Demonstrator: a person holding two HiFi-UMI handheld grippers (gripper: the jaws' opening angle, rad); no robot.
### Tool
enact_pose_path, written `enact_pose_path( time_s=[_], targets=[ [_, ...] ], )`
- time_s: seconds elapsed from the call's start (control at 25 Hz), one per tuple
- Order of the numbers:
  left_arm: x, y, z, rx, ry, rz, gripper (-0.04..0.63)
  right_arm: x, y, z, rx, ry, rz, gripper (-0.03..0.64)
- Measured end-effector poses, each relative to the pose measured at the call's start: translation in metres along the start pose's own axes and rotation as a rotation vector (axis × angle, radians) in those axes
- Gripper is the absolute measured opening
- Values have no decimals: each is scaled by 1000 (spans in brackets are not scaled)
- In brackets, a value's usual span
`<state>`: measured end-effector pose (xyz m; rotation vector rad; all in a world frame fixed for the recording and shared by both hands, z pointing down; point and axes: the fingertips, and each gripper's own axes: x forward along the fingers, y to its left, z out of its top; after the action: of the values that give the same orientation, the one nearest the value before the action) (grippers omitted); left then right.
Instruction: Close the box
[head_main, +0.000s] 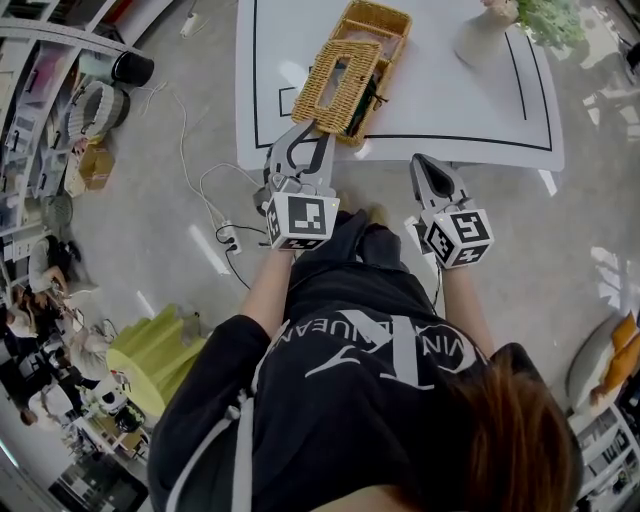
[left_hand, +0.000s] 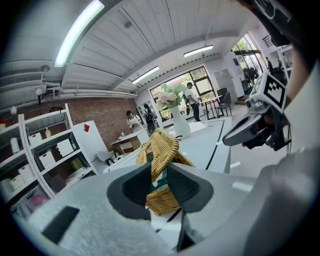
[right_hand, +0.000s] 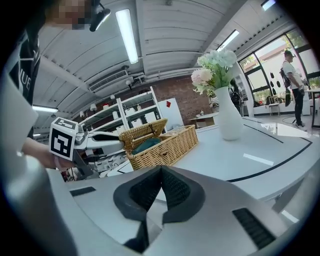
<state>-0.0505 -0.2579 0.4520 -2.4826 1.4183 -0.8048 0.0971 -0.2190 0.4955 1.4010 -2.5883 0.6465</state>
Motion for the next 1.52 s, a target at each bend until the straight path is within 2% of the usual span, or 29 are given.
enact_pose_path(
  time_s=[0.08,0.16,0.2,0.4,0.56,0.72,1.04,1.52],
  targets=[
    [2,-3,-1,-9,7,-10,112,1,-1,0,2,5,3,-2],
    [2,-6,-5,-38,20,-25,172,2,-2,-1,2,8,5,-2],
    [2,-8,-7,-53,26,-32,180,3,-2,-1,2,8,6,-2],
    [-1,-10,-16,-118,38,-61,196,5,0,-1,-3,10,10,-2],
    [-4,-8,-20,-132,42,-61,202,9,1,3,-9,6,15,-2],
    [-10,10,-20,-180,25,-19,171,14,1,8,-13,-2,15,-2],
    [-24,56,-29,-351,-23,80,84,25,7,31,-43,-37,22,-2],
    [-28,104,-23,-431,-108,151,15,37,19,70,-102,-105,29,-2]
  ],
)
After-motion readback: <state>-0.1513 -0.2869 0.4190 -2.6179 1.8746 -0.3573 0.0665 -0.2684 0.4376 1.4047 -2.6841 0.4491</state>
